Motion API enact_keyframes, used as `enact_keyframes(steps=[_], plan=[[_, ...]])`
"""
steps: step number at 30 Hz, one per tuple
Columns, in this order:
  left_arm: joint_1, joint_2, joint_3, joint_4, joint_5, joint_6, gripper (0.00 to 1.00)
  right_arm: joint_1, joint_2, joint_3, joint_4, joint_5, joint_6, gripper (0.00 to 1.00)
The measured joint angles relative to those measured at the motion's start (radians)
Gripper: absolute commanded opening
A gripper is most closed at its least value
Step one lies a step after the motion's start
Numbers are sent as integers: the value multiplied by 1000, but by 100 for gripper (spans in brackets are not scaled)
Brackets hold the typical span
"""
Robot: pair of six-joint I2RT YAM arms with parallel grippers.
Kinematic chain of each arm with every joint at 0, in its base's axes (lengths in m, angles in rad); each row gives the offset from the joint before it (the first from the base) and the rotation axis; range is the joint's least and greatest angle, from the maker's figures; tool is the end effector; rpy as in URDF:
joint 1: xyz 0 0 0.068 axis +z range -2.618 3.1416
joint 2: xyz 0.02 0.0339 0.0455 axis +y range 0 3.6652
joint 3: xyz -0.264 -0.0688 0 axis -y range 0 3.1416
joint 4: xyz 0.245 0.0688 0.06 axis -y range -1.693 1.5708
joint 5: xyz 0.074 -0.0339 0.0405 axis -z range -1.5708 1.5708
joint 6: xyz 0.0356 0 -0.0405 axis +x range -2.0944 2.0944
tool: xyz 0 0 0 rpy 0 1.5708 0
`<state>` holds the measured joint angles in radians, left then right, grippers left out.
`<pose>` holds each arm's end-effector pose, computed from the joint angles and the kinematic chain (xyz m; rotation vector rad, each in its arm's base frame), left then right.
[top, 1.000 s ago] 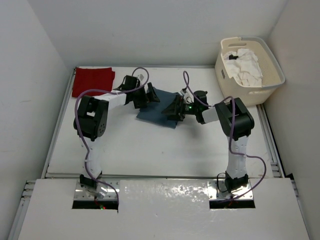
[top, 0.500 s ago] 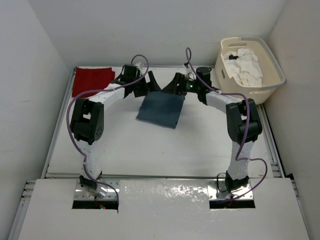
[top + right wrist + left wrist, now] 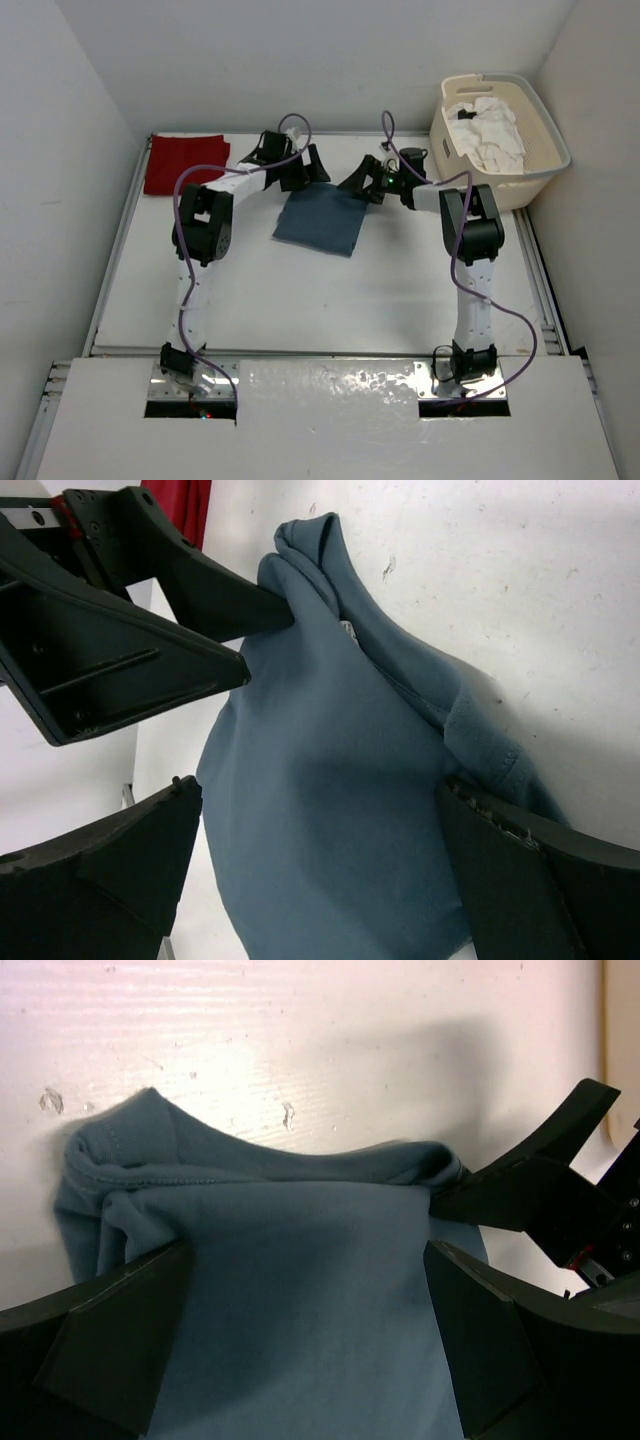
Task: Fold and stack the t-shirts
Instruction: Smooth out wrinkles on the folded tshirt, then put the neatly folded tshirt into the corner of the board with the left arm
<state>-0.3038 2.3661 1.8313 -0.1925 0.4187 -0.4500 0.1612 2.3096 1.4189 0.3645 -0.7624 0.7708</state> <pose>0.5009 -0.1722 0.1542 0.0521 2.3762 -0.8581 0.4745 0.1021 0.1058 0.1736 2.2195 1.3378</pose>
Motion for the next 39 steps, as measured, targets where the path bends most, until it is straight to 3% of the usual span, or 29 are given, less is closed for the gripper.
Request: enact_keyframes(steps=[5,11,14,18,24,29,36,38,39], plan=[[1,4,10,-9,-14,8,100,-1,13,56,-80,5,-39,99],[0,-2,31,-60,-49,26,100,4,12,224,-362,72,-215,99],[-2,-85,-47,-91,-103,45,100,4,-47,227,-481,116,-307,99],[-2,-254,-154,-134,-163,87,100,1,-260,84,-560,204,-399,99],[-2,-409,-225,-174,-225,177,100,0,-600,-267,-564,354,-464,99],[-2,-347,-249,-216,-249,238,100,0,-672,-447,-621,435,-493,99],[-2,-188,-187,-263,-251,289,98,0,-887,-535,-688,542,-531,99],[-2,-161,-166,-269,-253,295,94,0,-943,-541,-696,552,-537,99],[-2,-156,-155,-272,-253,296,88,0,-957,-541,-700,554,-540,99]])
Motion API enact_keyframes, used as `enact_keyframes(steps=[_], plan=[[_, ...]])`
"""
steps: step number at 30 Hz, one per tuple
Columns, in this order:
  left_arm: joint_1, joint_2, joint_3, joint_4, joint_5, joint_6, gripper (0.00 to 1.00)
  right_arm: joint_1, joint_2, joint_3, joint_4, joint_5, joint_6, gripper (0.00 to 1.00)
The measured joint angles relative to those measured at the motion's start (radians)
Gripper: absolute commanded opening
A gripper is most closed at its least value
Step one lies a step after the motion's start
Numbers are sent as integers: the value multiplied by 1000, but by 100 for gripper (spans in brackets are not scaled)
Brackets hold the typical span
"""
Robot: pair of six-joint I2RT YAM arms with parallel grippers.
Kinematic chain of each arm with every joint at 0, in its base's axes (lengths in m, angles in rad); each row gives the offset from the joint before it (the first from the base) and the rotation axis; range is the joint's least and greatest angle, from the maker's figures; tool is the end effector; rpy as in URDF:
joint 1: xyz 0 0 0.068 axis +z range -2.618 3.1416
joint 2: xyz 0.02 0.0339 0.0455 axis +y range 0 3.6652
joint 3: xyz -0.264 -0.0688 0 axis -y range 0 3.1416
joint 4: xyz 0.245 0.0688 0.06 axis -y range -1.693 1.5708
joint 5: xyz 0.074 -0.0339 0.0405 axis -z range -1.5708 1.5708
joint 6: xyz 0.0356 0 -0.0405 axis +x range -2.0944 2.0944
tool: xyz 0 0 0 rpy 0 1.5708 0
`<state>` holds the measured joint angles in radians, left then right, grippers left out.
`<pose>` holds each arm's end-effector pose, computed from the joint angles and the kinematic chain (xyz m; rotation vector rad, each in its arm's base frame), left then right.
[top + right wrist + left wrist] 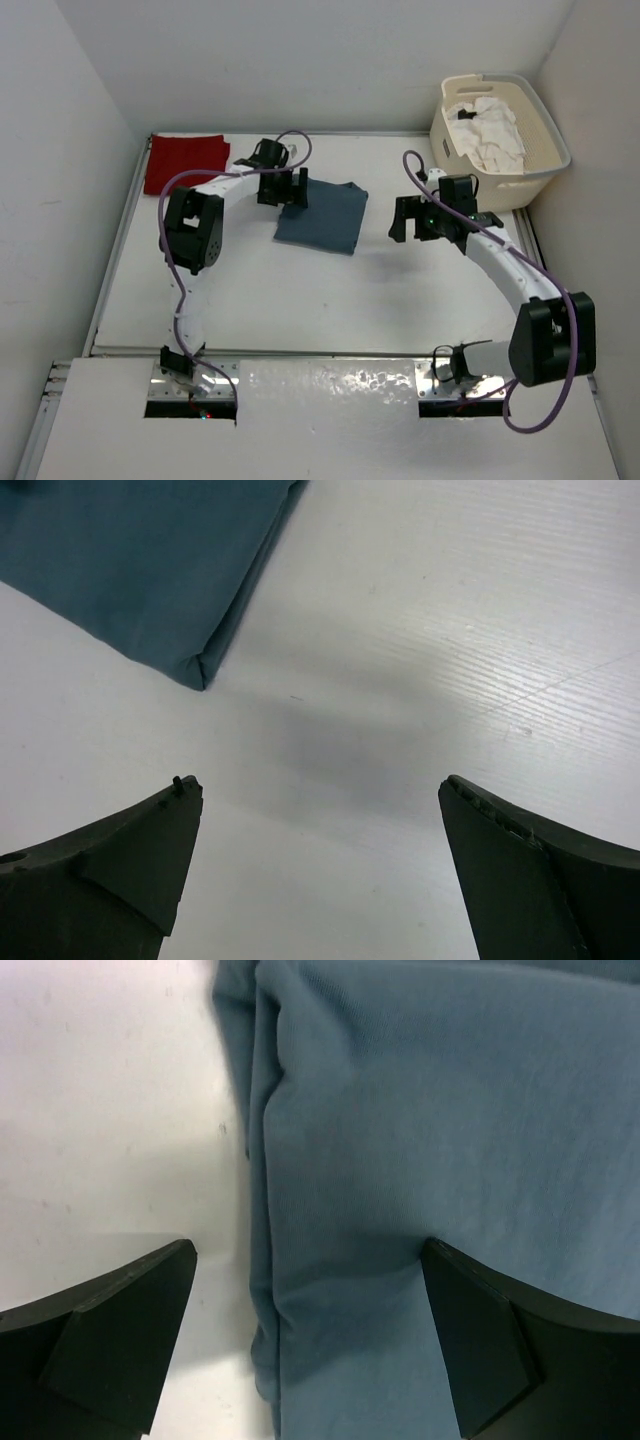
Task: Fold and stack the t-shirts
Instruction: Put the neatly folded tshirt into the corner of the board with the left arm
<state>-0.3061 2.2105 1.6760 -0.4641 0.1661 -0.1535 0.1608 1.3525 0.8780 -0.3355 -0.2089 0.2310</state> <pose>0.4541 -0.1497 0.1604 0.2612 2.5830 -0.3843 0.2784 0.0526 0.2338 -0.0163 2.4017 0.4335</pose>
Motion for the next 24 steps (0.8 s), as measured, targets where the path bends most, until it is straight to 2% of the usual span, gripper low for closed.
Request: enact_keyframes(steps=[3,5,8,9,11,13,14,17,24], plan=[[0,16,19,0,0,6,78,0,-45,0,-33,16,-13,99],[0,19,20,6,2,10,76,0,-63,0,-54,30,-22,99],[-2,15,-3,37,2,18,69,0,-89,0,-77,58,-33,99],[-4,13,-9,45,0,21,62,0,-98,0,-82,71,-37,99],[-10,12,-18,59,-10,26,56,0,-117,0,-88,98,-47,99],[-23,12,-21,63,-30,31,44,0,-127,0,-89,116,-51,99],[-32,13,-21,64,-43,32,26,0,-130,0,-89,127,-52,99],[-61,19,-11,60,-71,25,0,0,-135,0,-90,154,-56,99],[-75,28,22,24,-145,31,0,0,-176,-21,-92,210,-69,99]])
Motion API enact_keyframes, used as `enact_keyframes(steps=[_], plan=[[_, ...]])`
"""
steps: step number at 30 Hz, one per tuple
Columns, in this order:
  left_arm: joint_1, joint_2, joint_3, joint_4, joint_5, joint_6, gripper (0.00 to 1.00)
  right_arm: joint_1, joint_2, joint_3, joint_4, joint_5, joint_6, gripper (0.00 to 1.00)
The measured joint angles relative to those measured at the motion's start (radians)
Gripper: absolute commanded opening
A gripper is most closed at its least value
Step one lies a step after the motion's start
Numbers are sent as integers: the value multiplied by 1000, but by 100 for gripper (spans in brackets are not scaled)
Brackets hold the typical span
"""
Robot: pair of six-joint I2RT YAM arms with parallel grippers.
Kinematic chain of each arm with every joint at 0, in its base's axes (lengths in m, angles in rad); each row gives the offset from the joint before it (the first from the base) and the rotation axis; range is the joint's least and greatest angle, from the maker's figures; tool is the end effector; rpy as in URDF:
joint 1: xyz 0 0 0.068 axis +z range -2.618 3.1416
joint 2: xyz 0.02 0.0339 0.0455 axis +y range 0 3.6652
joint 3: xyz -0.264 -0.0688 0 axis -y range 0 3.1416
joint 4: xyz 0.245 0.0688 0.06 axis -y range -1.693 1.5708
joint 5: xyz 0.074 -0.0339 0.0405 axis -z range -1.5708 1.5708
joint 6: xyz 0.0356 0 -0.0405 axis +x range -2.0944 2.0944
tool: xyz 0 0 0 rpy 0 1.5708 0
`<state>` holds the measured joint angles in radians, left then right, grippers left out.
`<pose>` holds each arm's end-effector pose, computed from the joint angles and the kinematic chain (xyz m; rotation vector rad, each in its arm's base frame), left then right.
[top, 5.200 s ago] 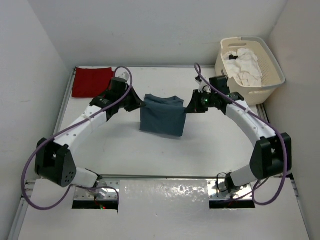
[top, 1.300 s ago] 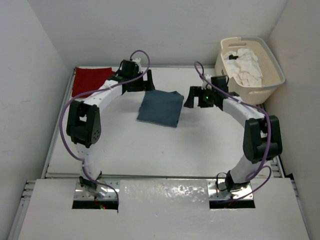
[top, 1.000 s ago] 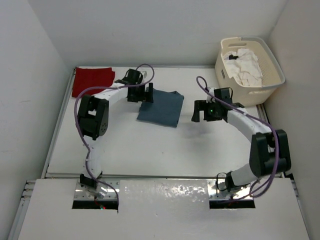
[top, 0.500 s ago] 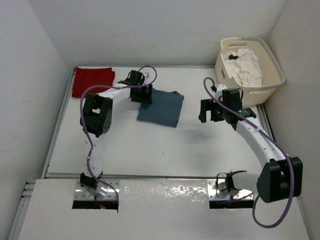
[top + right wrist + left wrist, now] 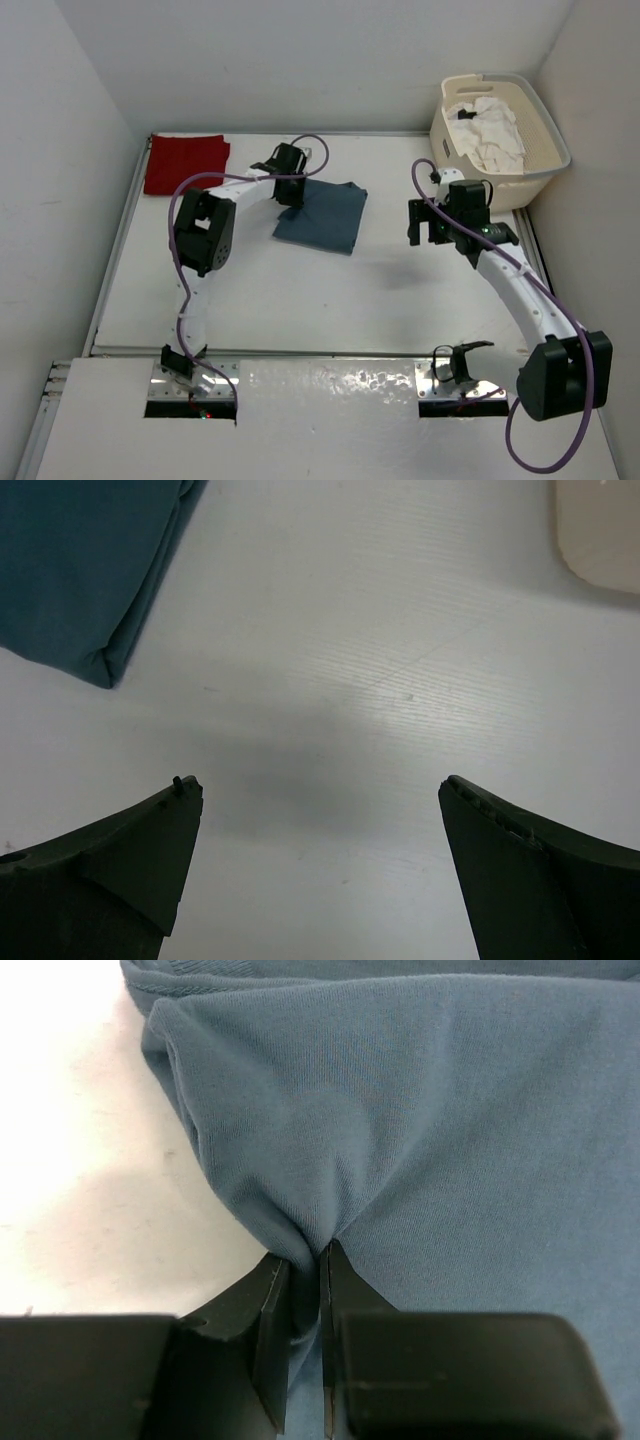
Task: Fold and stack the t-shirts
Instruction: Put the neatly folded tshirt into the corner of the board with the left arm
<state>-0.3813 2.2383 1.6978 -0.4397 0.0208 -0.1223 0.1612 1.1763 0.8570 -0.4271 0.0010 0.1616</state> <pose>0.4503 -0.1813 0.1552 0.3394 2.5434 -0.2203 0.2472 0.0402 0.2629 0.0010 2.3227 0.1621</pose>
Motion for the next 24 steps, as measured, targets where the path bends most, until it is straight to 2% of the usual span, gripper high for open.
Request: enact_keyframes(steps=[11,15,24], plan=[[19,-100,-6,-36,-294,213,0,0,-34,-19,8,69,-10,99],[73,-151,0,-36,-305,280,0,0,-35,-21,8,84,-13,99],[255,-156,101,-53,-293,417,0,0,-38,-21,8,108,-24,99]])
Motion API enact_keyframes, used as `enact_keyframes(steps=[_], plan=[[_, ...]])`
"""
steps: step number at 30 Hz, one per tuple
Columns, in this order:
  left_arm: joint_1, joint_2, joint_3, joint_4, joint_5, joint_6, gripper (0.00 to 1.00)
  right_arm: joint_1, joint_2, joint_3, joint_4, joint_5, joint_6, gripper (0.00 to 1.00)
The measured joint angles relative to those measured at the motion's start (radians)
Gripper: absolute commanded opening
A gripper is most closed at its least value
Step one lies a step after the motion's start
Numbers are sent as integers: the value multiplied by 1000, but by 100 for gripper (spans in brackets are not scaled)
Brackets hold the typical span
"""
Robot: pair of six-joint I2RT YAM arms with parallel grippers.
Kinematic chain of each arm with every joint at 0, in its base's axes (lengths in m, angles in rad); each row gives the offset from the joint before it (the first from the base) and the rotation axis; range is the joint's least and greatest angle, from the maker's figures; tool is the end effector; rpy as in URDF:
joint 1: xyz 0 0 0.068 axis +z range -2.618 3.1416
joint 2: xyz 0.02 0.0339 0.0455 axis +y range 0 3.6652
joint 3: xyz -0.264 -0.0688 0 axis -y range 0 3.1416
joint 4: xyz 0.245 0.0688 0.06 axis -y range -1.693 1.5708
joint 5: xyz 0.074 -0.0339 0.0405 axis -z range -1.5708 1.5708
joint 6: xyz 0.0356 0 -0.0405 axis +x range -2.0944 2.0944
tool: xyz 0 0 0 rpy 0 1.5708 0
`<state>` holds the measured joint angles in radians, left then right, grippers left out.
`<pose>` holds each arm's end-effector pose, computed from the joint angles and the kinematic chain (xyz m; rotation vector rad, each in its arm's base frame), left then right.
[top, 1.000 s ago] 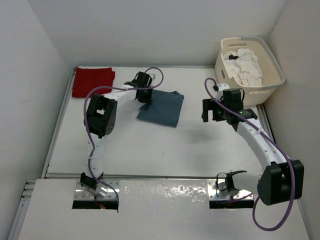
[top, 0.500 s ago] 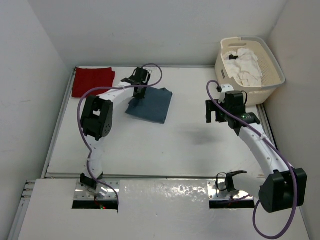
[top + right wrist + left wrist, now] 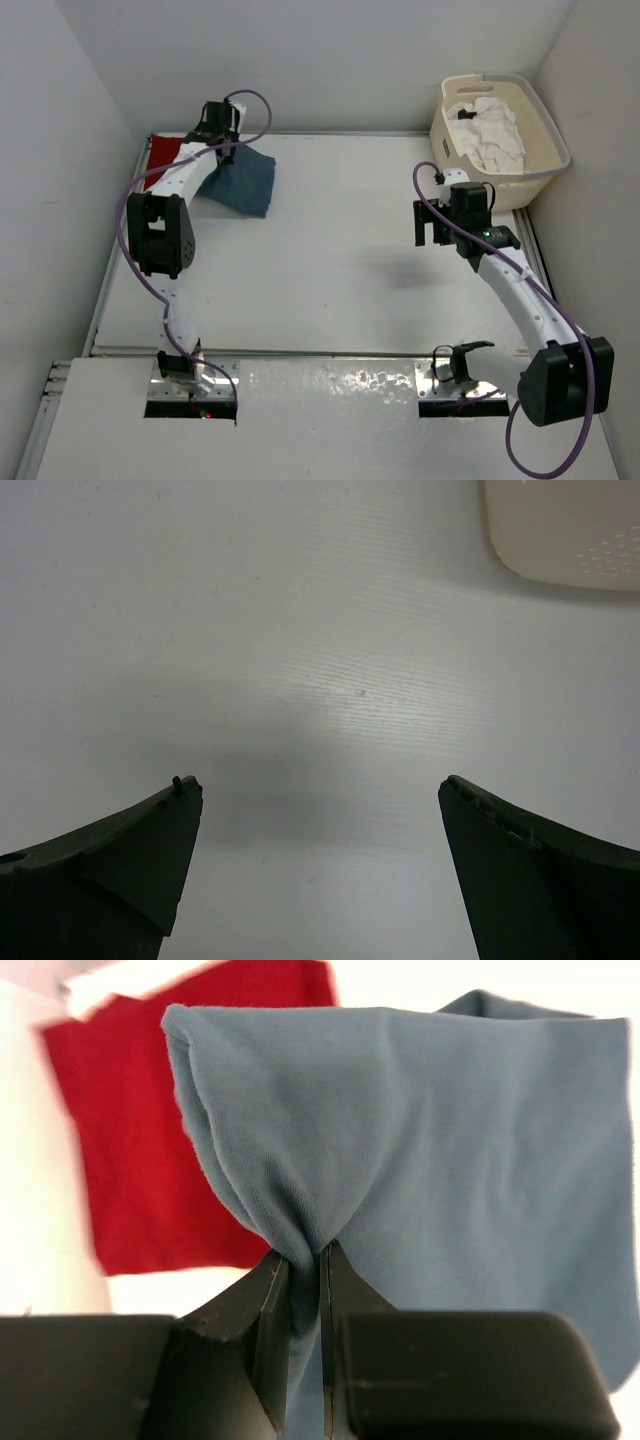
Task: Fold and stack the t-shirts
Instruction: Put the neatly folded tshirt into the corner of the board with the left arm
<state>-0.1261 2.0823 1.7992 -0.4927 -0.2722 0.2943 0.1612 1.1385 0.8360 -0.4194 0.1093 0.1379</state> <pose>0.4759 -0.0507 0.2571 0.3570 2.3184 0.4022 0.2407 0.0352 0.2652 0.0299 2.2874 0.0303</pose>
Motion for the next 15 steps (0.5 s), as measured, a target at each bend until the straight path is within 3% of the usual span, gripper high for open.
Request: enact_keyframes(steps=[15], plan=[[82,70,166,43,26,175,0,0,2,-3,0,23,-8,99]])
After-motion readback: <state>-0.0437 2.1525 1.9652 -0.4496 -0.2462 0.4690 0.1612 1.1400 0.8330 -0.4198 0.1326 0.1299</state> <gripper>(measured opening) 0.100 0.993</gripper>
